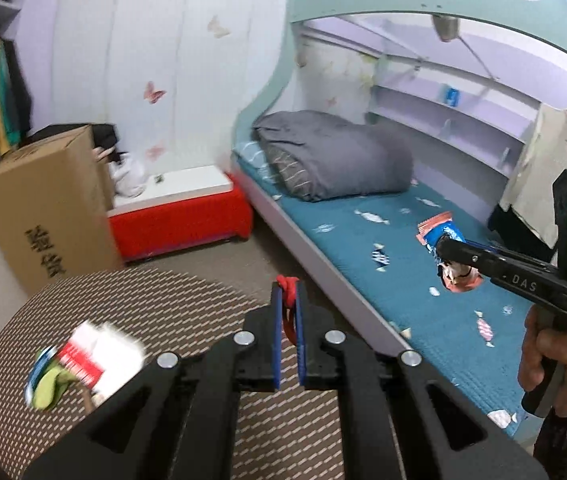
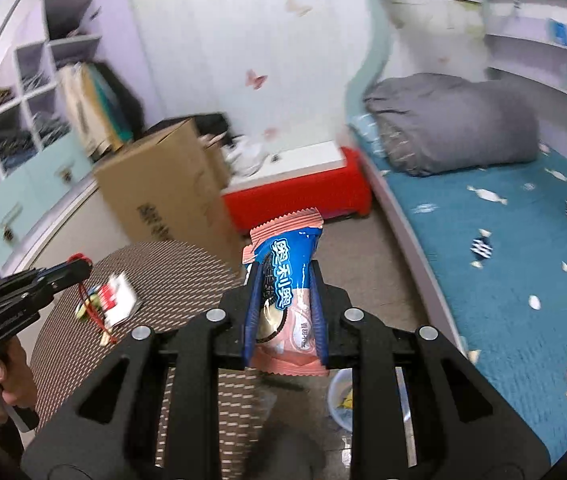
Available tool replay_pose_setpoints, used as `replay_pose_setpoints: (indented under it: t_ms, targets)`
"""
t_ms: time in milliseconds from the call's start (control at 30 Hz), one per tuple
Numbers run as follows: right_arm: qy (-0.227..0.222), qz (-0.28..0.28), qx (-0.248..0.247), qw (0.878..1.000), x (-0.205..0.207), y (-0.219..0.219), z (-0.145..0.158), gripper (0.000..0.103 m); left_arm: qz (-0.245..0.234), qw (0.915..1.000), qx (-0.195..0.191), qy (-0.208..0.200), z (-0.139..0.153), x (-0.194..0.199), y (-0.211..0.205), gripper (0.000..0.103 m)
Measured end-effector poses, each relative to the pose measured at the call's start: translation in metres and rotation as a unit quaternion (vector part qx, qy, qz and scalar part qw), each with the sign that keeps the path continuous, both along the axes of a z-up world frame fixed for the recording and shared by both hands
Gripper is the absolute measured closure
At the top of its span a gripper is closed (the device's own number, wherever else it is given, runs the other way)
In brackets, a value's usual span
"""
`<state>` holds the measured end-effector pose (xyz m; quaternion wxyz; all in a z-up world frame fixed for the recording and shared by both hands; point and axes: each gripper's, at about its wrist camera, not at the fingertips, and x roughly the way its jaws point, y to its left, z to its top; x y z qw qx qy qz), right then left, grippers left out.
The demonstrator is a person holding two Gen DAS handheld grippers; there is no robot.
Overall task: Collect trash
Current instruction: 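Carry the string and wrapper over the wastebasket and open both tools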
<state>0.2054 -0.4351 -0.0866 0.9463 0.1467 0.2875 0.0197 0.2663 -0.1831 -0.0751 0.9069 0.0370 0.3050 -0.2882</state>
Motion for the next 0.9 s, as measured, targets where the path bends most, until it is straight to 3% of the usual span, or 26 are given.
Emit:
replay_pose_setpoints:
  t_ms: [167, 367, 667, 900]
  targets:
    - [0.006, -0.046, 0.013, 0.999, -0.007, -0.047, -0.009, 0.081, -0.036, 0.9993, -0.003, 0.007, -0.003, 0.007, -0.053, 0.098]
    - [0.036, -0.074, 0.037, 0.996, -0.002, -0.084, -0.044, 0.081, -0.063, 0.9975, 0.008, 0.033, -0.024, 0.017, -0.102, 0.098]
    - [0.113, -0.082, 0.088, 0.986, 0.035, -0.107, -0.129, 0.08, -0.087, 0.991, 0.066, 0.077, -0.082, 0.038, -0.159, 0.097]
    - [0.178, -0.08, 0.133, 0.972, 0.062, -0.117, -0.204, 0.076, -0.097, 0.9823, 0.118, 0.108, -0.13, 0.056, -0.195, 0.097]
